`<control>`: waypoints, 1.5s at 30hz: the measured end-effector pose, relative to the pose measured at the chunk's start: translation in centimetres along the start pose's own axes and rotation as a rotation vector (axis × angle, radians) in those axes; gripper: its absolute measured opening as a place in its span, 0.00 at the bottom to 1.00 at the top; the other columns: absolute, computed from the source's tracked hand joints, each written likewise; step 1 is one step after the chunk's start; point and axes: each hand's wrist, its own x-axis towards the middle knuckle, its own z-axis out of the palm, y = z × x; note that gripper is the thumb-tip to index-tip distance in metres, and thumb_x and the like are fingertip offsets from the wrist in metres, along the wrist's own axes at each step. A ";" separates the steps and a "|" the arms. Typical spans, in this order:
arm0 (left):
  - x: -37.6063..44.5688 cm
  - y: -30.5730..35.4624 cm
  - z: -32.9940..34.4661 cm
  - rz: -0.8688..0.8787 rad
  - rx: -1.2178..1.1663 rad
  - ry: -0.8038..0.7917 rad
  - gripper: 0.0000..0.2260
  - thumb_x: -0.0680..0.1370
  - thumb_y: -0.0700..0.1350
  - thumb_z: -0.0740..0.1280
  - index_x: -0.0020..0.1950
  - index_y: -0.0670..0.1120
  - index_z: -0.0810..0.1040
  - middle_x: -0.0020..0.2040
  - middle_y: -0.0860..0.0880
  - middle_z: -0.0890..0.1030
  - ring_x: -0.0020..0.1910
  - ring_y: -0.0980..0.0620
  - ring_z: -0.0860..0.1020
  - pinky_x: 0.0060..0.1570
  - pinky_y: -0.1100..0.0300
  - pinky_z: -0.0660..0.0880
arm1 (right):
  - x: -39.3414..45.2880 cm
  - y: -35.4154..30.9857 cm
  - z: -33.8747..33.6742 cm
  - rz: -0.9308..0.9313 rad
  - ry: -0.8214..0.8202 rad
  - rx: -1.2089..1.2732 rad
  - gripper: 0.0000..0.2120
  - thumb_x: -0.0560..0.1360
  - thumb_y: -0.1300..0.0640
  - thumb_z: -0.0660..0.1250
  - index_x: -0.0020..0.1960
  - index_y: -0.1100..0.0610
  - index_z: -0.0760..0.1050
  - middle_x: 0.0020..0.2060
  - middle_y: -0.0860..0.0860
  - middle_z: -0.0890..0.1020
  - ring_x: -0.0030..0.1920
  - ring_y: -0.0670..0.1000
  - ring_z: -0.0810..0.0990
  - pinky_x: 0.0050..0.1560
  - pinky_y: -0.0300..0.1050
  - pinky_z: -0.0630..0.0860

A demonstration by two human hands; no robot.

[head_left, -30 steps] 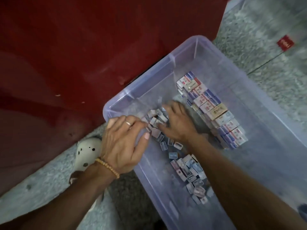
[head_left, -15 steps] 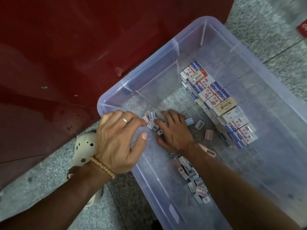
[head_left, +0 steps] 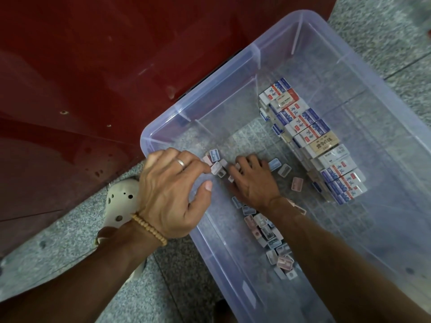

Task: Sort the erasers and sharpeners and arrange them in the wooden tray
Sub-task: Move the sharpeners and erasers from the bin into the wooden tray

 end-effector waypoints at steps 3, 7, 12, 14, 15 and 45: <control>0.1 0.1 0.0 -0.005 -0.007 -0.007 0.16 0.75 0.51 0.57 0.45 0.44 0.82 0.42 0.49 0.81 0.40 0.46 0.76 0.45 0.49 0.67 | 0.5 0.4 -0.4 -0.089 -0.032 -0.024 0.14 0.68 0.59 0.75 0.53 0.59 0.79 0.51 0.61 0.79 0.43 0.62 0.77 0.33 0.53 0.76; -0.1 0.1 -0.1 -0.022 -0.010 -0.017 0.17 0.75 0.51 0.57 0.45 0.44 0.82 0.42 0.49 0.81 0.40 0.46 0.76 0.45 0.49 0.67 | 1.6 0.3 -2.1 -0.051 -0.029 0.074 0.14 0.63 0.64 0.77 0.47 0.63 0.79 0.46 0.63 0.77 0.36 0.63 0.78 0.22 0.50 0.74; 0.0 0.2 -0.2 -0.039 -0.013 -0.034 0.16 0.75 0.51 0.58 0.45 0.44 0.82 0.41 0.49 0.80 0.39 0.47 0.75 0.45 0.51 0.66 | 2.6 -0.4 -3.0 0.486 -0.066 0.571 0.06 0.75 0.54 0.71 0.41 0.54 0.76 0.43 0.54 0.80 0.38 0.54 0.80 0.43 0.40 0.76; -0.1 0.1 -0.2 -0.052 -0.002 -0.053 0.16 0.75 0.51 0.58 0.45 0.44 0.81 0.41 0.49 0.80 0.40 0.47 0.75 0.46 0.52 0.65 | 2.9 -0.7 -5.0 0.848 -0.003 1.078 0.05 0.75 0.62 0.71 0.41 0.55 0.78 0.33 0.49 0.79 0.32 0.46 0.77 0.36 0.33 0.73; -0.1 0.1 -0.3 -0.065 0.004 -0.067 0.16 0.75 0.52 0.58 0.45 0.44 0.81 0.41 0.49 0.80 0.40 0.47 0.75 0.46 0.53 0.65 | 3.0 -1.0 -6.3 0.995 0.031 1.310 0.04 0.74 0.65 0.71 0.42 0.57 0.80 0.31 0.50 0.79 0.30 0.47 0.76 0.34 0.37 0.74; 7.8 5.4 -23.1 -0.143 -0.514 0.052 0.15 0.69 0.49 0.77 0.50 0.54 0.75 0.45 0.59 0.75 0.45 0.60 0.74 0.45 0.66 0.69 | 7.9 -10.1 -36.8 0.901 0.358 2.199 0.07 0.79 0.57 0.65 0.51 0.61 0.75 0.38 0.56 0.77 0.37 0.51 0.77 0.35 0.43 0.76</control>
